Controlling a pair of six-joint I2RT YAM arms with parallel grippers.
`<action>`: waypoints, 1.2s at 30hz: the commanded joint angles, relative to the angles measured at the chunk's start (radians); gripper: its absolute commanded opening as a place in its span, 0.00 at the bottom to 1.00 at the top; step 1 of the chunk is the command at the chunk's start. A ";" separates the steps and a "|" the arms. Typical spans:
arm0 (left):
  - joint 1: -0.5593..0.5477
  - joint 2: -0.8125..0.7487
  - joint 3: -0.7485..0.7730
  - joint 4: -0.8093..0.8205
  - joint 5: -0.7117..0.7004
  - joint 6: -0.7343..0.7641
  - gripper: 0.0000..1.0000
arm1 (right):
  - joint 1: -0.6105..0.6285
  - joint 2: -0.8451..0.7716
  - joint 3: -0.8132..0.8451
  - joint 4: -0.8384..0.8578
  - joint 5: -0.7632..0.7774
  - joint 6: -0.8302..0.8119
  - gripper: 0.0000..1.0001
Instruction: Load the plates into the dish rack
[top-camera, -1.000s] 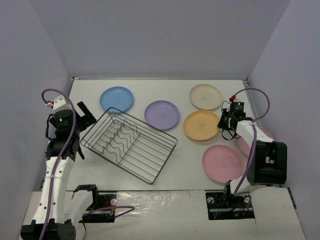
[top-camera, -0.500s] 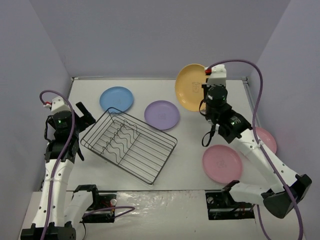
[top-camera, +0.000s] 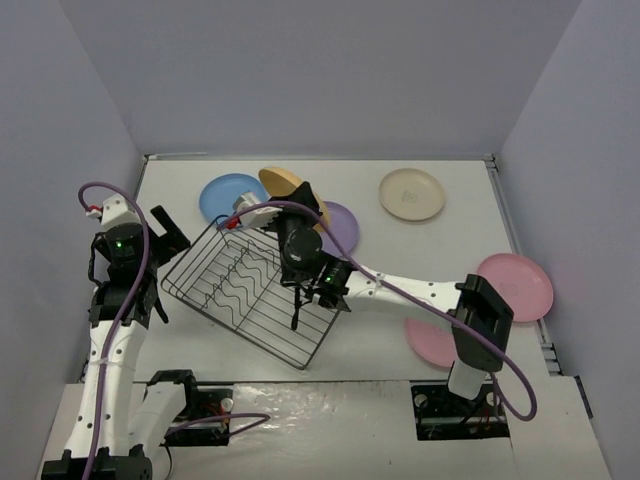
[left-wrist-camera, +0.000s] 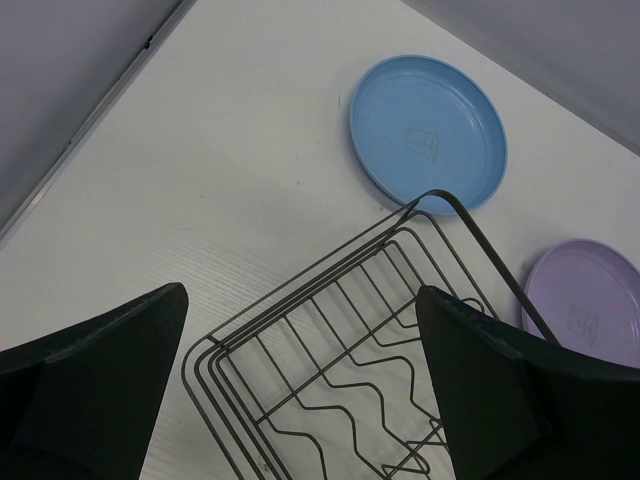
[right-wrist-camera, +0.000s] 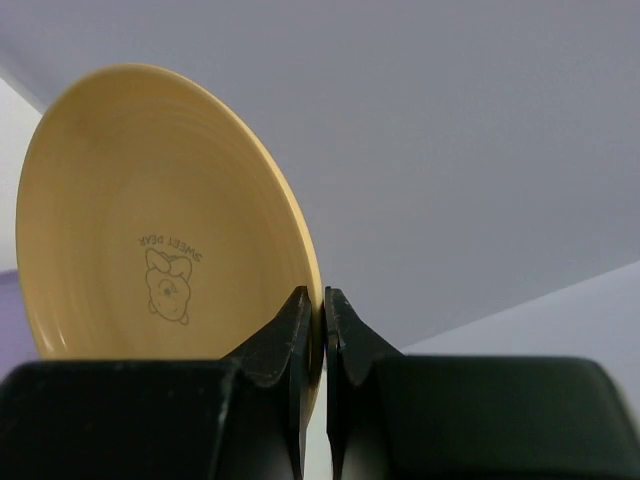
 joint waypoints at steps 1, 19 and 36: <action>0.007 -0.007 0.037 0.041 -0.023 -0.009 0.97 | 0.053 0.007 0.127 0.212 -0.002 -0.135 0.00; 0.006 -0.018 0.037 0.029 -0.046 -0.010 0.97 | 0.083 0.039 0.179 -0.107 -0.145 0.145 0.00; 0.006 -0.037 0.037 0.017 -0.078 -0.009 0.97 | 0.048 0.180 0.233 -0.131 -0.136 0.205 0.00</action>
